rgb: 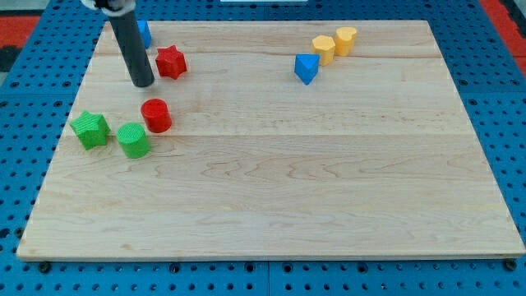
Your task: Move the red star to the top center
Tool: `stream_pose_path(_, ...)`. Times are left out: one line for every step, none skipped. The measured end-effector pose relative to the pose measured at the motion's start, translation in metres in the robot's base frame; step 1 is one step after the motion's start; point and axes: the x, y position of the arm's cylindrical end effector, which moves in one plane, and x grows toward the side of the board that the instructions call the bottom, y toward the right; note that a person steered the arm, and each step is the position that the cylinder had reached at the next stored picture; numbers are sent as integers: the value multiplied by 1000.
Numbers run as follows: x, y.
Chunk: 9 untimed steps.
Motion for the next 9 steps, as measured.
stream_pose_path(-28, 41)
stream_pose_path(-31, 97)
stream_pose_path(-49, 110)
stream_pose_path(-17, 75)
stream_pose_path(-59, 75)
stream_pose_path(-70, 87)
stream_pose_path(-70, 122)
stream_pose_path(-69, 151)
stream_pose_path(-58, 149)
